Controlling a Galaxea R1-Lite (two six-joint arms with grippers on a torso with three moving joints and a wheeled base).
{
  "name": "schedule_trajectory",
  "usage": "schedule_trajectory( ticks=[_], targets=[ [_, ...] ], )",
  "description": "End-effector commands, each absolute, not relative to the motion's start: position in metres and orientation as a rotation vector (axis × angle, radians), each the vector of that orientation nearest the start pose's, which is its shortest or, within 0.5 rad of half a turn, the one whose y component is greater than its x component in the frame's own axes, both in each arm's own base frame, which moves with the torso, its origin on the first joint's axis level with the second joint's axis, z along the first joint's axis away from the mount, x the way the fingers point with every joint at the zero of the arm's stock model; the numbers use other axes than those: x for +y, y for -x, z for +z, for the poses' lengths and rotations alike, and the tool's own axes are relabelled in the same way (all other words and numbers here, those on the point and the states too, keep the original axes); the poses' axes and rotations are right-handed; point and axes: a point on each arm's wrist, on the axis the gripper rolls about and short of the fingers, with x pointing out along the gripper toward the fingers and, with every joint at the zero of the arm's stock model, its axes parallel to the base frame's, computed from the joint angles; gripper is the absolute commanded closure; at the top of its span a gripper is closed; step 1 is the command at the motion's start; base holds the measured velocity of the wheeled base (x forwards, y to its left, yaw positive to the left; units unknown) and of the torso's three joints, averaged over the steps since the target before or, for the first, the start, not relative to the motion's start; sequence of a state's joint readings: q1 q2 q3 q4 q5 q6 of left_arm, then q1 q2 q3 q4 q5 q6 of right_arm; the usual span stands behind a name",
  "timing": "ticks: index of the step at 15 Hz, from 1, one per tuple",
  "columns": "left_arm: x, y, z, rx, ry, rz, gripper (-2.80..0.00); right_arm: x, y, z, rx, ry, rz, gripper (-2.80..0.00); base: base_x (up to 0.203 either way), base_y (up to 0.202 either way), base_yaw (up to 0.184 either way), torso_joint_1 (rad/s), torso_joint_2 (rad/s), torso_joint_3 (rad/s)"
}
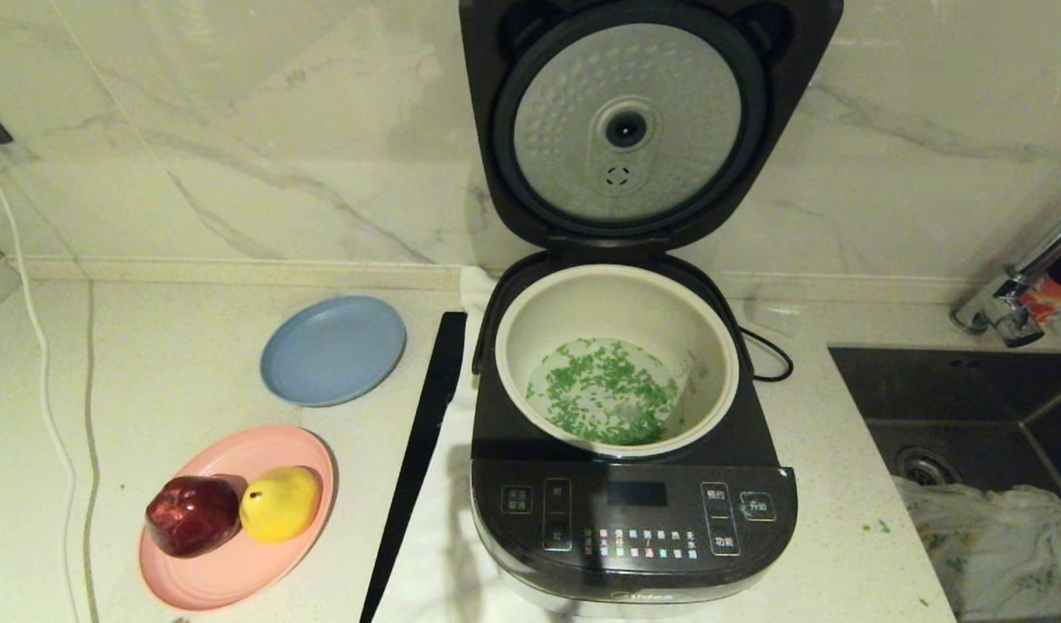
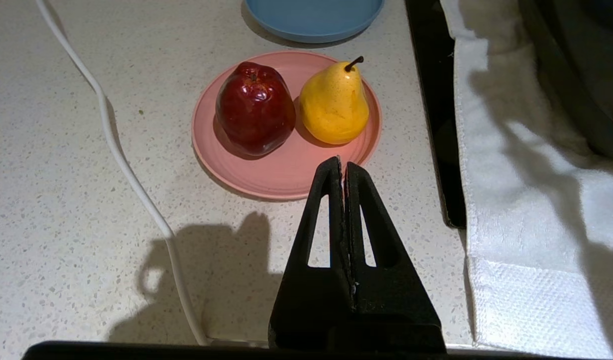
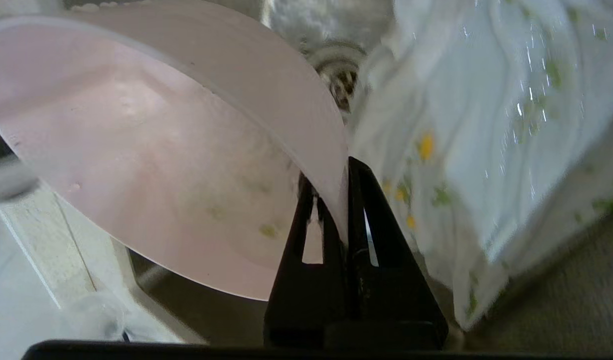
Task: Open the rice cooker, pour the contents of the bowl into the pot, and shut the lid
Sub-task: Fill a bowl with water from the tap, then pour the water from the bowl into the rice cooker
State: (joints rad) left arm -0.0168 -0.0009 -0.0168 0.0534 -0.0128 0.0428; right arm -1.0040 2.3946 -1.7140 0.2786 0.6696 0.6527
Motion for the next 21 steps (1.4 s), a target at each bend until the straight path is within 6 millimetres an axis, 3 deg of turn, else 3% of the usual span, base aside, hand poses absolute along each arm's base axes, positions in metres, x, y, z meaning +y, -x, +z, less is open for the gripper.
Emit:
schedule_trajectory(
  ticks=[1,4,8,13,21],
  targets=[
    [0.000,0.024,0.075,0.035,-0.043,-0.030,0.00,-0.368,-0.253,0.087,0.584,-1.311,-0.509,0.00,0.000,0.000,0.000,0.000,0.00,0.000],
    [0.000,0.024,0.075,0.035,-0.043,-0.031,0.00,-0.339,-0.242,0.113,0.654,-1.234,-0.462,0.00,0.000,0.000,0.000,0.000,0.00,0.000],
    [0.000,0.024,0.075,0.034,-0.043,-0.030,0.00,-0.277,-0.237,0.155,0.698,-1.144,-0.384,0.00,0.000,0.000,0.000,0.000,0.00,0.000],
    [0.000,0.024,0.075,0.033,-0.043,-0.030,0.00,-0.176,-0.254,0.197,0.838,-0.982,-0.272,0.00,0.000,0.000,0.000,0.000,0.00,0.000],
    [0.000,0.024,0.075,0.035,-0.043,-0.030,0.00,-0.029,-0.252,0.273,0.963,-0.685,-0.022,0.00,0.000,0.000,0.000,0.000,0.00,0.000]
  ],
)
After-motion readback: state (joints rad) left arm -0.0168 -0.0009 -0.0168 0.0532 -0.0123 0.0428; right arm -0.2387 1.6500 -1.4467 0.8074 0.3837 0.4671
